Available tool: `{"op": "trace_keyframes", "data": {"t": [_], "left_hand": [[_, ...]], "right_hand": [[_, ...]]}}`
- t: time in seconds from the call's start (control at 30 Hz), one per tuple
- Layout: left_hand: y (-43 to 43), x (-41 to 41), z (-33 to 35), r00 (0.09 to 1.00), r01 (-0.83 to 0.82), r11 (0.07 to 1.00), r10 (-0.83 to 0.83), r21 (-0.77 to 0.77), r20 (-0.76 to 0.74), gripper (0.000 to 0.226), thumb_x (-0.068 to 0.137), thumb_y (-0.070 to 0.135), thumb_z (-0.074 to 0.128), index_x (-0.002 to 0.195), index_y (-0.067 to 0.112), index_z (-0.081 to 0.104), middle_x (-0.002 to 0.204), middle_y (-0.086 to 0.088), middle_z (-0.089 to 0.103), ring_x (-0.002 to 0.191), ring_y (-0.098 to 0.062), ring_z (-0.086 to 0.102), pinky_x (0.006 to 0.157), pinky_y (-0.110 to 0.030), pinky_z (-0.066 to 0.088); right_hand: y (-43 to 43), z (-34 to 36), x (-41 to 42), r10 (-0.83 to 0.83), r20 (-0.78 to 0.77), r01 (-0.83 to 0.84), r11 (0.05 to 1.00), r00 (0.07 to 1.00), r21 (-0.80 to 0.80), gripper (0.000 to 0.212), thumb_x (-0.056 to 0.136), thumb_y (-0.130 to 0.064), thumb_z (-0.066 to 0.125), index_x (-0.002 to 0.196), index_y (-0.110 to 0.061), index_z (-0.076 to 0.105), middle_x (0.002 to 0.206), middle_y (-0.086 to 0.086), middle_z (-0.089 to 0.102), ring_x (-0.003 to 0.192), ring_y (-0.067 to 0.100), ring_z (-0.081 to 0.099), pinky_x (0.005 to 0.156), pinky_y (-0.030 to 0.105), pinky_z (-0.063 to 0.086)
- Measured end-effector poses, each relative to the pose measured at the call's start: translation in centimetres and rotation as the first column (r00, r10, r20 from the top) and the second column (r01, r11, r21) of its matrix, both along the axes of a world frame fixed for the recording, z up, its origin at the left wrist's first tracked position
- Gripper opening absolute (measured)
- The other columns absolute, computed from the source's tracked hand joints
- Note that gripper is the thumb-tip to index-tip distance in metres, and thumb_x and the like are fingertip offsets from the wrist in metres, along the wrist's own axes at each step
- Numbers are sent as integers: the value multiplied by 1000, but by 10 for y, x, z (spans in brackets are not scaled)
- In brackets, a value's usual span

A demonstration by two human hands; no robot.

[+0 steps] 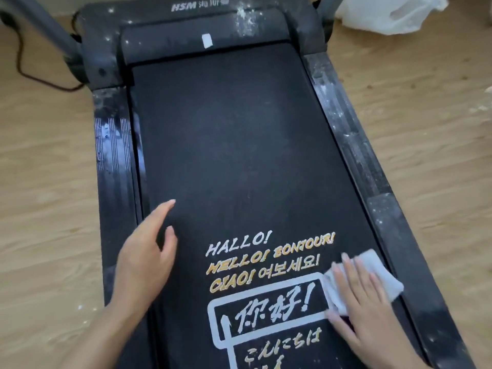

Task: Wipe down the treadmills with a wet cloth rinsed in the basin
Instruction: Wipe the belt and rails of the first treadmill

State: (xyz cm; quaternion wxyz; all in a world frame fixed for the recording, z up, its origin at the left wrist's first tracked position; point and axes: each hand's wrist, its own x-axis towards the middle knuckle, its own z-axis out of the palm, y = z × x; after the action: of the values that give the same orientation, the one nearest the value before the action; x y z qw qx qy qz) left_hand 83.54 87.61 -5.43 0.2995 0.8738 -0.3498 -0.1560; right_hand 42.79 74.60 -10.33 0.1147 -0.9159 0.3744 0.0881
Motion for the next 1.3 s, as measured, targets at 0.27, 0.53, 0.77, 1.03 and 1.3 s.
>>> {"op": "trace_keyframes", "data": {"t": [0.27,0.53,0.77,1.03,1.3], "left_hand": [[41,27,-44,999,-40,974,41,224,3,67,108,34,44,165,14,16,174,5,0,159,-6,-9,130,-39,0],[40,27,-55,984,-56,943,-4,328,180,71,107,46,31,165,8,14,174,-4,0,161,-20,-4,130,-47,5],[26,32,-52,994,-77,920,41,385,102,70,109,44,34,165,8,11,174,-4,-6,160,-20,-8,130,-45,1],[27,33,-48,995,-99,965,91,244,46,68,108,41,42,165,13,19,173,9,-2,158,-5,-10,130,-38,-1],[33,44,-49,997,25,948,-47,318,63,98,95,72,38,166,18,-3,170,8,-25,153,-4,-28,130,-40,-4]], "right_hand": [[-83,-6,90,63,-9,-63,997,998,-40,90,100,-75,25,169,-19,13,178,6,2,164,25,-1,131,51,9],[-222,21,177,-17,48,15,999,999,46,60,110,-30,40,167,-24,23,175,5,16,160,26,17,124,47,19],[-247,34,153,57,66,-45,984,996,-170,28,96,-27,62,123,-23,69,113,3,58,119,33,49,104,45,27],[-298,111,194,105,513,-39,990,852,-137,30,88,-7,71,90,-33,56,93,9,56,82,26,51,69,39,40],[-262,46,187,184,180,-148,970,966,-192,33,80,-2,65,109,-17,63,107,9,57,100,40,58,73,44,51]]}}
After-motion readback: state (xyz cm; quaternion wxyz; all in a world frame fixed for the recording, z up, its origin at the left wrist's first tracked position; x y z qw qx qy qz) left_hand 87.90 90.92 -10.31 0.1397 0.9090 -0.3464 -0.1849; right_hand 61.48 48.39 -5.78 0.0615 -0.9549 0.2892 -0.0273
